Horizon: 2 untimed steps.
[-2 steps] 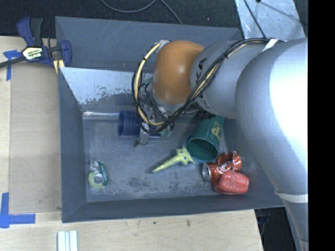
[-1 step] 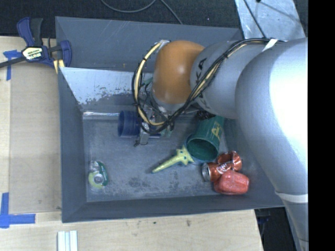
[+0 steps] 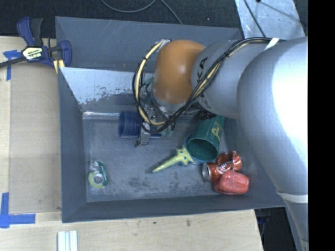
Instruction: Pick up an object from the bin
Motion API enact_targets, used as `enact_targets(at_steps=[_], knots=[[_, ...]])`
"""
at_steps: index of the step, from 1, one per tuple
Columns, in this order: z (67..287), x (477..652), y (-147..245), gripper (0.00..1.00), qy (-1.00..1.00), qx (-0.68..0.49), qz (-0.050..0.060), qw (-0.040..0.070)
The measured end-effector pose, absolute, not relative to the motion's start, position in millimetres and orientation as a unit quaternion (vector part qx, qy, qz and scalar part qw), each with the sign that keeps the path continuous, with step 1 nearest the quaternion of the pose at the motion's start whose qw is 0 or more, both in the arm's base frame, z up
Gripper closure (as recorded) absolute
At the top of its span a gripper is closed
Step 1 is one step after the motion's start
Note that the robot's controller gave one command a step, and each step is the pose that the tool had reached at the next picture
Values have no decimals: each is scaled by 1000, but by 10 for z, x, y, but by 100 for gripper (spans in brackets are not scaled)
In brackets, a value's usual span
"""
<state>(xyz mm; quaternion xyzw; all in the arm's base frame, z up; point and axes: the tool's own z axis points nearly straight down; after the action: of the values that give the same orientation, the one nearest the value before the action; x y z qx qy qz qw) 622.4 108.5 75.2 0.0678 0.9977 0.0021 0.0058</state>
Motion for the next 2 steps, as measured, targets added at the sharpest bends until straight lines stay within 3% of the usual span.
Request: enact_targets(at_steps=[2], knots=[[1086,6241,1085,100,998,68,3,9]])
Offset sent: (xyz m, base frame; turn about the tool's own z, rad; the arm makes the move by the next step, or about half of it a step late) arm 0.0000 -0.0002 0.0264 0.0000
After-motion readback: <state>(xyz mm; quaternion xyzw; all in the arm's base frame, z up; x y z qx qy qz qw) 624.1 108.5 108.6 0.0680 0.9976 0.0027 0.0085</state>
